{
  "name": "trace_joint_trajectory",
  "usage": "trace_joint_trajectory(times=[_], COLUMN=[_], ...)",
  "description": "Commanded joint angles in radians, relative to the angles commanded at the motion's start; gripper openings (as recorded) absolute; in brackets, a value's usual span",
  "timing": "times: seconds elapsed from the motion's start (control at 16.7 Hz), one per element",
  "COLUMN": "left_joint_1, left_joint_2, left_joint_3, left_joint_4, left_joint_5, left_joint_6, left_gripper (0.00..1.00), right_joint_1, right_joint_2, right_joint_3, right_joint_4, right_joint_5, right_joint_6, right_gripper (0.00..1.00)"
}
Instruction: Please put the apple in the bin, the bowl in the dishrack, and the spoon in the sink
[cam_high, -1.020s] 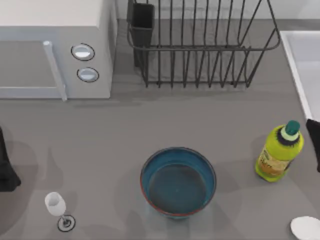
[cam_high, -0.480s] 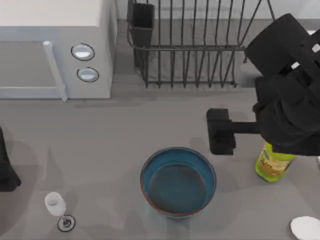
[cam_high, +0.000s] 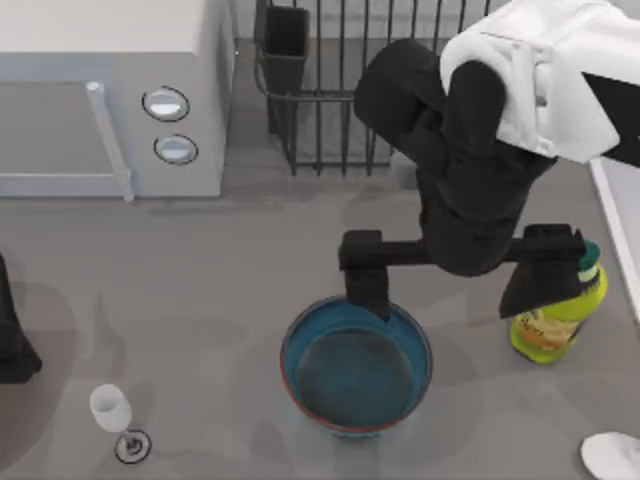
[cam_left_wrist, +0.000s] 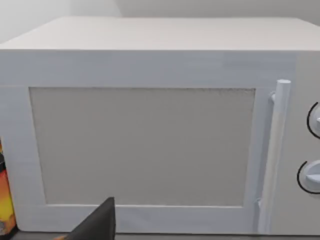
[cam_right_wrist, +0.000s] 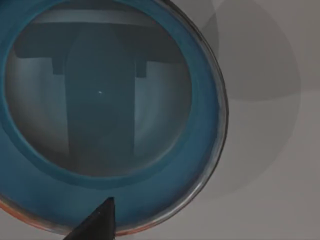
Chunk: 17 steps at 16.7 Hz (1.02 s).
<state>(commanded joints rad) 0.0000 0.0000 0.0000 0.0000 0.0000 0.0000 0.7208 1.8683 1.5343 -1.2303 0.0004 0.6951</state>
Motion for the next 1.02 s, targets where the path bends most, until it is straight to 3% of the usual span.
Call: trace_joint_trajectory(times=[0.42, 1.02], left_joint_1=[0.000, 0.000], left_joint_2=[0.000, 0.000], left_joint_3=[0.000, 0.000], left_joint_4=[0.000, 0.000], left_joint_5=[0.000, 0.000], left_joint_6=[0.000, 0.000], left_gripper=[1.00, 1.00], right_joint_1=[0.005, 0.017], right_joint_2=[0.013, 0.114], right_joint_3=[-0.004, -0.236], right_joint_4=[0.011, 0.345], right_joint_5=[0.000, -0.006], right_joint_6=[0.004, 0.007], right_gripper=[1.00, 1.00])
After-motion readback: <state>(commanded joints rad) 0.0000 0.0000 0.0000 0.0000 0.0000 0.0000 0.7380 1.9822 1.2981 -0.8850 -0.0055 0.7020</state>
